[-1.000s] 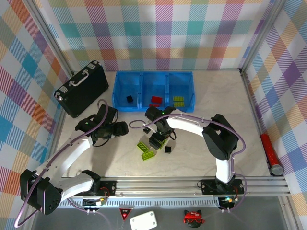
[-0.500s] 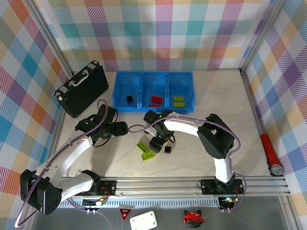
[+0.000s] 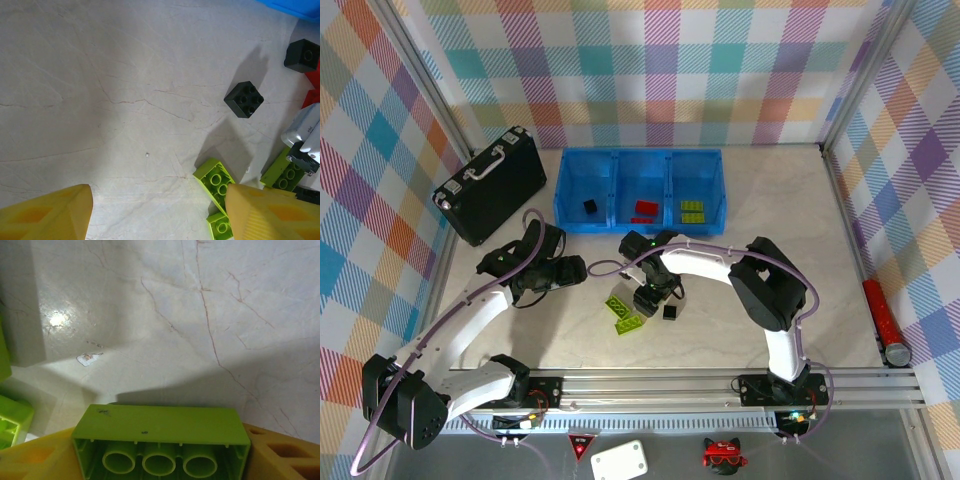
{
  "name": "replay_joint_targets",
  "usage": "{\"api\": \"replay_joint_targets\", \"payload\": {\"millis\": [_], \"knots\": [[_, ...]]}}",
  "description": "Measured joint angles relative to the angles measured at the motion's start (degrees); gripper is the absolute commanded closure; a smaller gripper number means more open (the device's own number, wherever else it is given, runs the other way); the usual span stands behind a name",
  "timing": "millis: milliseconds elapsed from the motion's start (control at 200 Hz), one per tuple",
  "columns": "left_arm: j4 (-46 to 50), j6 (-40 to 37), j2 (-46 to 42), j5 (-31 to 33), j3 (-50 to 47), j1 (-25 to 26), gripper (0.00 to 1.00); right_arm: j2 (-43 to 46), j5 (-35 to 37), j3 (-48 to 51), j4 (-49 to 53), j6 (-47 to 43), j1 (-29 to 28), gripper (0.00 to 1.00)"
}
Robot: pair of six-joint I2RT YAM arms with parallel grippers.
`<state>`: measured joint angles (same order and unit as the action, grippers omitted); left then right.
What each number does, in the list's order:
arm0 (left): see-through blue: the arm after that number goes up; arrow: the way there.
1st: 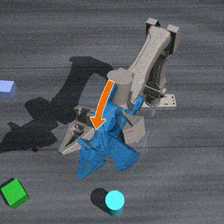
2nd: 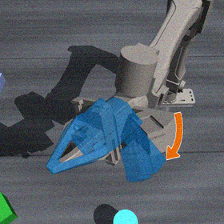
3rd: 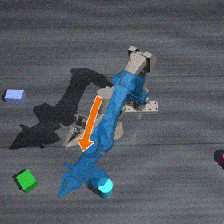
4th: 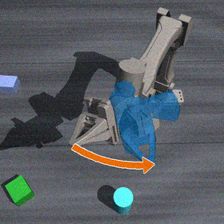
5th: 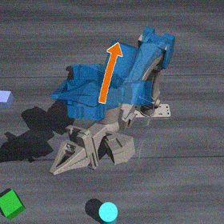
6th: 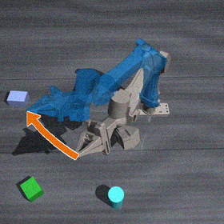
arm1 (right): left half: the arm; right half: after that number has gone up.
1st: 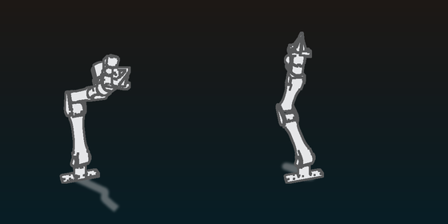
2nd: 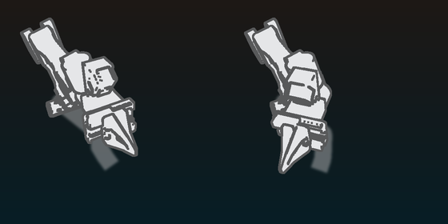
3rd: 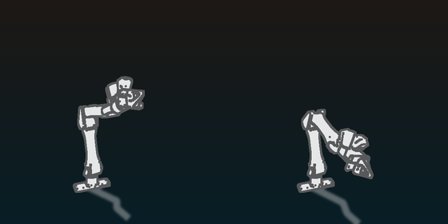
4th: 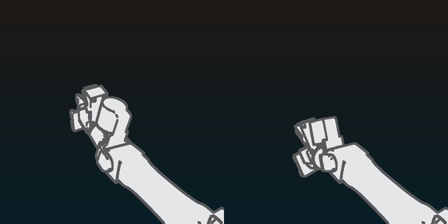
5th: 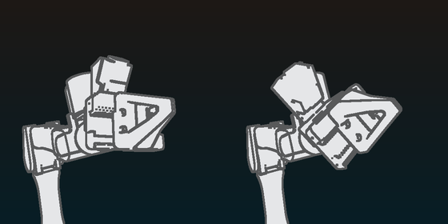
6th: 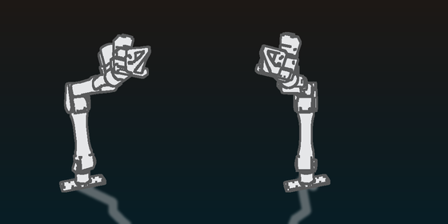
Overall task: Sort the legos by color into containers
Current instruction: Pick up the lego from the center of the table.
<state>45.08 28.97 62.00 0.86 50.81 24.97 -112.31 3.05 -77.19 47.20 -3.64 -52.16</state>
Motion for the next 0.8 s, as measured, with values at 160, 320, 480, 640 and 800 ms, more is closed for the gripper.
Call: {"api": "replay_joint_targets", "payload": {"millis": [160,320,480,640,800], "knots": [[-0.02,0.0,0.0,0.0,-0.11,0.0,0.29,0.17,-0.02,0.0,0.02,0.15,0.0,0.35],[-0.15,0.0,0.02,-0.02,-0.79,0.0,0.29,0.9,0.17,0.0,0.04,0.24,0.0,0.35],[-0.2,0.0,0.02,-0.37,-0.87,0.0,0.29,2.67,0.57,-0.02,0.02,0.83,0.02,0.35],[-0.22,0.0,0.0,-0.42,-0.87,0.0,0.29,4.35,0.87,-0.09,0.2,1.51,0.76,0.35],[-0.2,0.0,0.02,-0.44,-0.87,0.0,0.29,6.49,0.81,-0.57,0.52,1.92,2.86,0.36]]}}
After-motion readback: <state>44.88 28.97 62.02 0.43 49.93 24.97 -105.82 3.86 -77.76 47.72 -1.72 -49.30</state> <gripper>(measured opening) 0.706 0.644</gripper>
